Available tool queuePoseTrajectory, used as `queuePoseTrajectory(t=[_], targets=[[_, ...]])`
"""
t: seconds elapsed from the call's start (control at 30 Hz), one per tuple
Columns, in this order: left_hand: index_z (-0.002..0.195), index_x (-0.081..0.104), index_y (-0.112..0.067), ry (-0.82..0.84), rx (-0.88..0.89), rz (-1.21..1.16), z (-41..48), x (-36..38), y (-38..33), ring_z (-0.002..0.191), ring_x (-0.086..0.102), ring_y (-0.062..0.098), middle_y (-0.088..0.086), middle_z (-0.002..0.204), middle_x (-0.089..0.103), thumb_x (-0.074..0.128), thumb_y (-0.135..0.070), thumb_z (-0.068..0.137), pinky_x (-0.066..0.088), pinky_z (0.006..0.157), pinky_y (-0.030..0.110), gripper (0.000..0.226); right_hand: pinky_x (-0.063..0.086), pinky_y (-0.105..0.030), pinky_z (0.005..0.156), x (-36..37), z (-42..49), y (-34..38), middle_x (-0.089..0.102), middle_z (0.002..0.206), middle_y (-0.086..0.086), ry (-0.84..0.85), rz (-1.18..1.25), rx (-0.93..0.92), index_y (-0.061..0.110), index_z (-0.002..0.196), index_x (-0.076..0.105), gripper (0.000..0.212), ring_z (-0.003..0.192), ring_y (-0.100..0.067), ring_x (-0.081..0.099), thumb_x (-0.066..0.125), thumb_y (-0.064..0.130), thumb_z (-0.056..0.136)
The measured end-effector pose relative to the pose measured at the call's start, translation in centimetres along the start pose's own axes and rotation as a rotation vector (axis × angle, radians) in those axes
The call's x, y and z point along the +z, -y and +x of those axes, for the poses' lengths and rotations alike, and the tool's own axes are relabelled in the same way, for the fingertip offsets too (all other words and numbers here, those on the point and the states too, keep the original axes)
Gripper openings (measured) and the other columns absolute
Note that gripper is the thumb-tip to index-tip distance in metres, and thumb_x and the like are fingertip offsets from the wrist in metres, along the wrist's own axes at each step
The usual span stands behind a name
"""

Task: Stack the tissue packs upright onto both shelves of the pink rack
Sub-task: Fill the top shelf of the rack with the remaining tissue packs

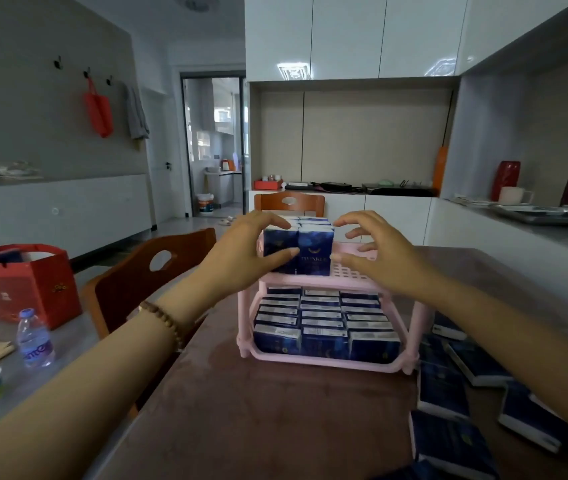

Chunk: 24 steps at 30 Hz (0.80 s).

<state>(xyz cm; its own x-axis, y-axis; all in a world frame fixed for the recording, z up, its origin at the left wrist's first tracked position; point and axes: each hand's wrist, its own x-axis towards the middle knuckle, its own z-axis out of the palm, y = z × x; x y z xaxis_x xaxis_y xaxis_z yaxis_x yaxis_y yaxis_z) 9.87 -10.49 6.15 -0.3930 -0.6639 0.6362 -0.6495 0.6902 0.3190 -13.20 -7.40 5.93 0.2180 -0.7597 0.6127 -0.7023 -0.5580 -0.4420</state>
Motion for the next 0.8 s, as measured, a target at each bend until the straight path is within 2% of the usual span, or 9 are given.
queuePoseTrajectory(t=[0.13, 0.2, 0.3, 0.37, 0.47, 0.53, 0.6, 0.7, 0.8], targets=[[0.12, 0.054, -0.028, 0.05, 0.087, -0.034, -3.9, 1.4, -3.8, 0.109, 0.047, 0.005, -0.009, 0.121, 0.055, 0.065, -0.042, 0.081, 0.039, 0.088, 0.017, 0.042, 0.043, -0.005, 0.086, -1.8, -5.7, 1.9, 0.044, 0.116, 0.03, 0.07, 0.067, -0.013, 0.039, 0.113, 0.048, 0.039, 0.109, 0.011, 0.047, 0.067, 0.032, 0.08], [0.116, 0.056, -0.027, 0.103, 0.087, -0.116, -5.9, 2.7, -5.2, 0.109, 0.049, 0.003, -0.01, 0.119, 0.056, 0.064, -0.044, 0.082, 0.042, 0.091, 0.019, 0.039, 0.039, -0.003, 0.09, -2.1, -9.1, 1.8, 0.046, 0.121, 0.026, 0.117, 0.063, -0.001, 0.039, 0.114, 0.049, 0.038, 0.113, 0.011, 0.046, 0.064, 0.038, 0.079], [0.111, 0.06, -0.024, 0.204, 0.087, -0.201, -8.6, 5.3, -6.4, 0.101, 0.05, -0.002, -0.013, 0.11, 0.057, 0.065, -0.041, 0.083, 0.041, 0.086, 0.01, 0.033, 0.042, -0.008, 0.093, -2.2, -13.6, 0.4, 0.048, 0.126, 0.023, 0.176, 0.059, 0.1, 0.04, 0.114, 0.052, 0.043, 0.116, 0.008, 0.046, 0.061, 0.05, 0.073], [0.11, 0.061, -0.023, 0.294, 0.065, -0.239, -10.0, 7.2, -6.8, 0.099, 0.053, 0.001, -0.011, 0.109, 0.058, 0.066, -0.039, 0.083, 0.044, 0.084, 0.012, 0.033, 0.046, -0.014, 0.093, -2.2, -16.0, -0.8, 0.051, 0.124, 0.018, 0.194, 0.066, 0.175, 0.038, 0.114, 0.054, 0.045, 0.112, 0.006, 0.05, 0.061, 0.05, 0.071], [0.105, 0.063, -0.022, 0.367, 0.014, -0.296, -11.8, 9.1, -7.7, 0.093, 0.055, 0.001, -0.009, 0.105, 0.062, 0.066, -0.041, 0.083, 0.043, 0.078, 0.011, 0.029, 0.044, -0.006, 0.084, -2.4, -18.5, -1.9, 0.054, 0.113, 0.018, 0.182, 0.046, 0.273, 0.043, 0.107, 0.055, 0.032, 0.101, 0.014, 0.051, 0.064, 0.04, 0.076], [0.094, 0.065, -0.021, 0.385, -0.014, -0.323, -12.5, 9.7, -8.4, 0.083, 0.056, 0.002, -0.008, 0.093, 0.064, 0.065, -0.045, 0.082, 0.043, 0.07, 0.013, 0.027, 0.049, -0.013, 0.077, -2.4, -19.6, -2.6, 0.056, 0.105, 0.016, 0.154, -0.005, 0.335, 0.046, 0.101, 0.056, 0.025, 0.093, 0.004, 0.056, 0.066, 0.036, 0.08], [0.088, 0.066, -0.021, 0.431, -0.055, -0.344, -13.1, 10.0, -9.0, 0.077, 0.057, 0.003, -0.007, 0.085, 0.065, 0.065, -0.05, 0.078, 0.045, 0.065, 0.016, 0.032, 0.049, -0.021, 0.072, -2.5, -20.3, -2.9, 0.058, 0.1, 0.011, 0.169, -0.054, 0.4, 0.038, 0.101, 0.06, 0.02, 0.085, -0.008, 0.058, 0.064, 0.039, 0.081], [0.09, 0.065, -0.024, 0.537, -0.099, -0.327, -13.9, 10.3, -9.4, 0.078, 0.061, 0.007, -0.008, 0.086, 0.066, 0.066, -0.061, 0.071, 0.05, 0.066, 0.022, 0.042, 0.043, -0.014, 0.067, -2.5, -20.8, -3.2, 0.057, 0.092, 0.012, 0.208, -0.078, 0.428, 0.029, 0.101, 0.063, 0.021, 0.079, -0.003, 0.055, 0.064, 0.038, 0.082], [0.09, 0.064, -0.03, 0.622, -0.082, -0.321, -14.5, 10.5, -9.7, 0.081, 0.062, 0.007, -0.01, 0.09, 0.068, 0.068, -0.061, 0.069, 0.054, 0.072, 0.026, 0.038, 0.039, -0.011, 0.066, -2.6, -21.1, -3.3, 0.052, 0.089, 0.019, 0.252, -0.125, 0.424, 0.031, 0.106, 0.062, 0.028, 0.078, 0.0, 0.053, 0.066, 0.04, 0.08]])
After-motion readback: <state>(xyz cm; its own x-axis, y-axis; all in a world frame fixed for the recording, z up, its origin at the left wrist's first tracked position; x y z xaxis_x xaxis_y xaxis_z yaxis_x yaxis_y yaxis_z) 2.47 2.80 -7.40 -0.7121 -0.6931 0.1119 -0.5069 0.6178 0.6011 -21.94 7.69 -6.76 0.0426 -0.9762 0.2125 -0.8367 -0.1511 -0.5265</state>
